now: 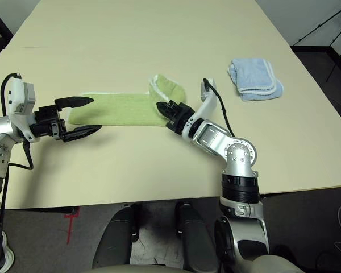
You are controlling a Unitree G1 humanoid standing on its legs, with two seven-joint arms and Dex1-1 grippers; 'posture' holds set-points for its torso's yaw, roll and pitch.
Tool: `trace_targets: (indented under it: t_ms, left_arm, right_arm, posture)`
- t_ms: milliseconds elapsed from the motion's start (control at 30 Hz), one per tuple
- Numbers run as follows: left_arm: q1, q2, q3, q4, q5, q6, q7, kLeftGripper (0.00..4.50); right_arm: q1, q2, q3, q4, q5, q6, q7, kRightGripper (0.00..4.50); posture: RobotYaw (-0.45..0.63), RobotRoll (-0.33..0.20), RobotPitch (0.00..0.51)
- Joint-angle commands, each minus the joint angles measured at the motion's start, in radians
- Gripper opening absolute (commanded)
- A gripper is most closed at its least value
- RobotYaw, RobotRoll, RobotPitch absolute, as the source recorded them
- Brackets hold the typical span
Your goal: Fold the towel and set it aside.
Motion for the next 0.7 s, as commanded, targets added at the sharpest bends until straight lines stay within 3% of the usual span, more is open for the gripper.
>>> trace_targets:
  t_ms: [33, 133, 167, 233, 467, 533, 700]
  left_arm:
    - [0.020, 0.008, 0.004, -0.019, 0.007, -0.013, -0.001, 4.50]
    - [0.022, 0.008, 0.004, -0.021, 0.007, -0.014, 0.002, 4.50]
    - [0.023, 0.008, 0.004, -0.021, 0.006, -0.014, 0.002, 4.50]
    - [0.026, 0.008, 0.005, -0.023, 0.007, -0.015, 0.003, 4.50]
    - [0.027, 0.005, 0.001, -0.022, 0.008, -0.018, 0.007, 4.50]
    - [0.025, 0.004, 0.000, -0.019, 0.008, -0.020, 0.007, 4.50]
    - [0.016, 0.000, -0.005, -0.012, 0.010, -0.023, 0.007, 4.50]
  right_arm:
    - [0.008, 0.005, 0.008, -0.014, -0.006, 0.010, 0.002, 0.05]
    - [0.002, 0.007, 0.010, -0.003, -0.011, 0.009, -0.002, 0.05]
    - [-0.001, 0.008, 0.010, 0.004, -0.015, 0.008, -0.005, 0.57]
    - [-0.005, 0.007, 0.010, 0.012, -0.023, 0.006, -0.003, 1.14]
    - [-0.019, -0.001, 0.002, 0.011, -0.020, 0.015, 0.015, 3.88]
    - [-0.020, -0.006, 0.001, 0.005, -0.013, 0.023, 0.020, 4.47]
    - [-0.037, -0.010, -0.020, -0.005, 0.019, 0.029, 0.024, 4.47]
  posture:
    - [0.21, 0.000, 0.174]
    - [0.22, 0.000, 0.174]
    - [0.22, 0.000, 0.175]
    - [0.22, 0.000, 0.175]
    - [0.21, 0.000, 0.177]
    - [0.21, 0.000, 0.177]
    - [0.20, 0.000, 0.180]
